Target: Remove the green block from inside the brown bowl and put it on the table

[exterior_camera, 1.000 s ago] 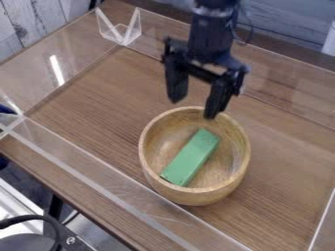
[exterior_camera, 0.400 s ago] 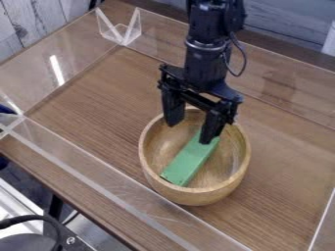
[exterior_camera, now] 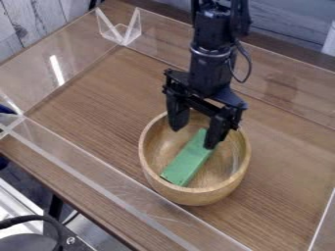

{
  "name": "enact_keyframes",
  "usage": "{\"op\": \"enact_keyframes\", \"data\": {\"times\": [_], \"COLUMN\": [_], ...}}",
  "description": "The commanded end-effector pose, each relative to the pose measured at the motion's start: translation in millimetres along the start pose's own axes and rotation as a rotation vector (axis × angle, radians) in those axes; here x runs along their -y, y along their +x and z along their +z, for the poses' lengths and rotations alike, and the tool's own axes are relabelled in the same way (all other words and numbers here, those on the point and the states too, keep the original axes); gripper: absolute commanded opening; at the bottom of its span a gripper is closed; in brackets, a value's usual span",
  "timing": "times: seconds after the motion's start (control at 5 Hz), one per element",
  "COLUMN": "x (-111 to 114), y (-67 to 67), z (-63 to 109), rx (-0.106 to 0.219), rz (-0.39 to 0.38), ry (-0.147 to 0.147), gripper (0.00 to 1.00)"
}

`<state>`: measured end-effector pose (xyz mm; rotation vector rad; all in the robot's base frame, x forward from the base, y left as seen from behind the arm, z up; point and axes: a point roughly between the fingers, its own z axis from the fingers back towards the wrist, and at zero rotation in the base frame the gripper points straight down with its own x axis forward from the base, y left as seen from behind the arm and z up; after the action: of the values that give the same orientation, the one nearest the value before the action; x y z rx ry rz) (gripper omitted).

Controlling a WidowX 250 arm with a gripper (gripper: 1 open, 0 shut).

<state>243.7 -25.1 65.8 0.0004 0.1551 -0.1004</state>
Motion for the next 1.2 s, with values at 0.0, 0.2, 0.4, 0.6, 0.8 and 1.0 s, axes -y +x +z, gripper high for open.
{"op": "enact_keyframes", "data": {"times": [0.0,0.2,0.4,0.6,0.8,1.0], "x": [3.2,5.4,7.1,7.9,8.5,9.0], "y": [5.9,6.5,7.7,8.6,8.8,8.9], "z": [3.7,-1.7,-5.7,-8.0,-8.9,-9.3], "rx": [0.034,0.032,0.038,0.044,0.052,0.061], "rz": [-0.009,-0.015,-0.026,-0.034,-0.038,-0.04], "ry": [-0.001,-0.003,-0.004,-0.007,-0.014,-0.02], "gripper": [1.0,1.0,1.0,1.0,1.0,1.0]}}
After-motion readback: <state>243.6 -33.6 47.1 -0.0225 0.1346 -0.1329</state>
